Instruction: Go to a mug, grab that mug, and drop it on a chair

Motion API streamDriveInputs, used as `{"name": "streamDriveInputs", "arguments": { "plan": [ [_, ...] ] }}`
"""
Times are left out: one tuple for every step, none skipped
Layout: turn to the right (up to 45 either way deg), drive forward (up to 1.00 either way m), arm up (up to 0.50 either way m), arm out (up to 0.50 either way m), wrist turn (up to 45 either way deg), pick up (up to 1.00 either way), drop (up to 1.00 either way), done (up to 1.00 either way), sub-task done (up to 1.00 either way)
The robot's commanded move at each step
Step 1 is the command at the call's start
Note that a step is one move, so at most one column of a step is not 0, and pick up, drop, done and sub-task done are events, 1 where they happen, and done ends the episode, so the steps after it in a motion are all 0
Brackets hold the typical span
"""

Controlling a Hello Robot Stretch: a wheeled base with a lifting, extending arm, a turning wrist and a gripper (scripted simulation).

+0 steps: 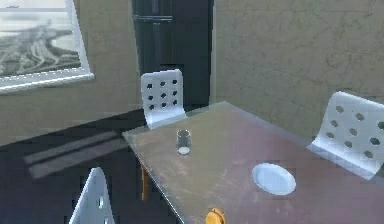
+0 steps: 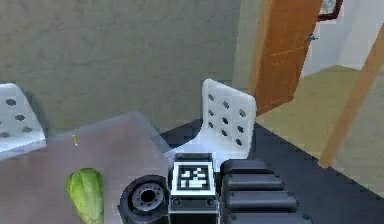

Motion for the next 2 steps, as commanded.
{"name": "streamDriveInputs", "arguments": {
  "plan": [
    [-45.0,0.0,0.0,0.0,0.0,0.0,0.0,0.0,0.0],
    [-45.0,0.0,0.0,0.0,0.0,0.0,0.0,0.0,0.0]
  ]
}}
